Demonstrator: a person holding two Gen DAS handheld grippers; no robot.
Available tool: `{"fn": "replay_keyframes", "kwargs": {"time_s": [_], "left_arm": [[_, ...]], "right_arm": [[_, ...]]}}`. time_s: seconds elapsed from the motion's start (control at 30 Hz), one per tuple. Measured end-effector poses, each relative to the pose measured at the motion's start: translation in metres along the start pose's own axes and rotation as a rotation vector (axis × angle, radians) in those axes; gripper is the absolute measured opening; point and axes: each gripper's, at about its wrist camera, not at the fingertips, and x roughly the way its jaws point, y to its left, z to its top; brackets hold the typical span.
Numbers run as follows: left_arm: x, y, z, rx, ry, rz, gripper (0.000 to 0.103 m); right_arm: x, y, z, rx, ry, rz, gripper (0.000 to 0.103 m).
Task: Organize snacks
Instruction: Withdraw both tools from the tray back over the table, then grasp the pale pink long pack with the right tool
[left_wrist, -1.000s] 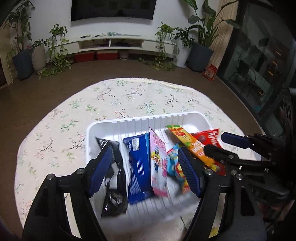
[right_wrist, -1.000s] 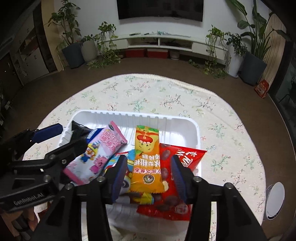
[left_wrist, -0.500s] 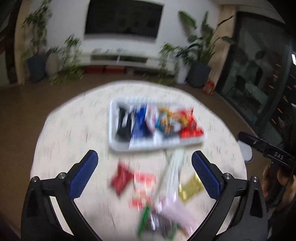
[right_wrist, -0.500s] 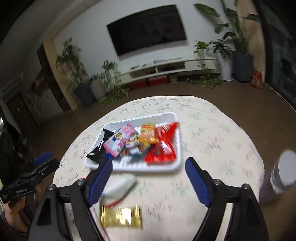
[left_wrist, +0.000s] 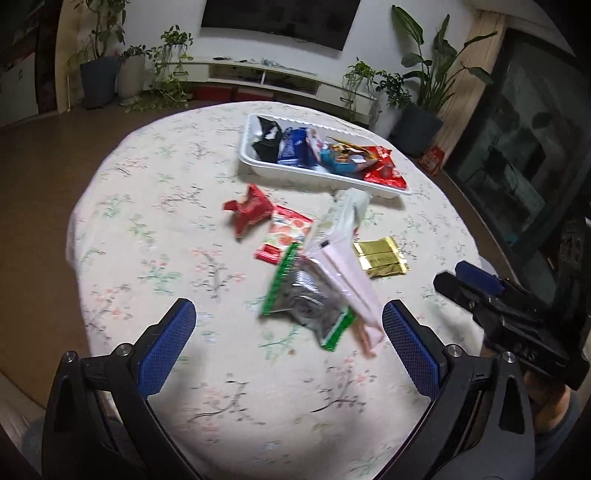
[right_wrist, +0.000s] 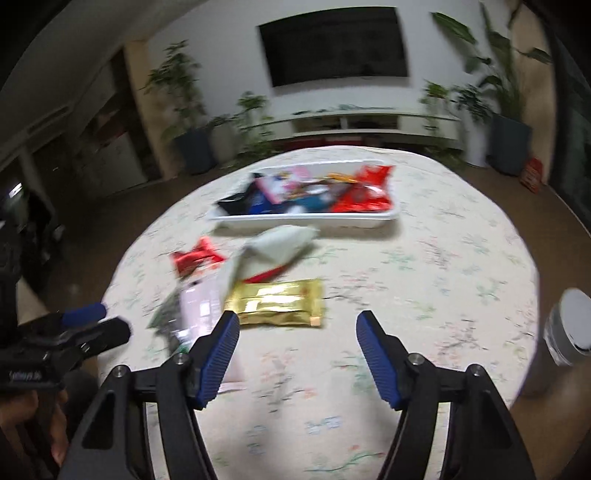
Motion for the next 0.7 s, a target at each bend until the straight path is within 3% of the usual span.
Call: {"fn": "replay_keyframes", "kwargs": {"time_s": [0.13, 0.4, 0.7], "left_arm": [[-0.011, 0.006, 0.005, 0.021, -0.027, 0.018, 0.102], [-0.017, 0.023, 0.003, -0.008, -0.043, -0.018, 0.102], [-0.017, 0.038, -0.002, -0.036, -0.052, -0.040, 0.102]], "right_arm": [[0.009, 0.021, -0.008, -0.053, 0.055, 0.056, 0.068], [0.036, 0.059, -0.010, -0.190, 0.146, 0.067, 0.046], [0.062, 0.064, -0.009, -0.201, 0.232, 0.052, 0.045]]}}
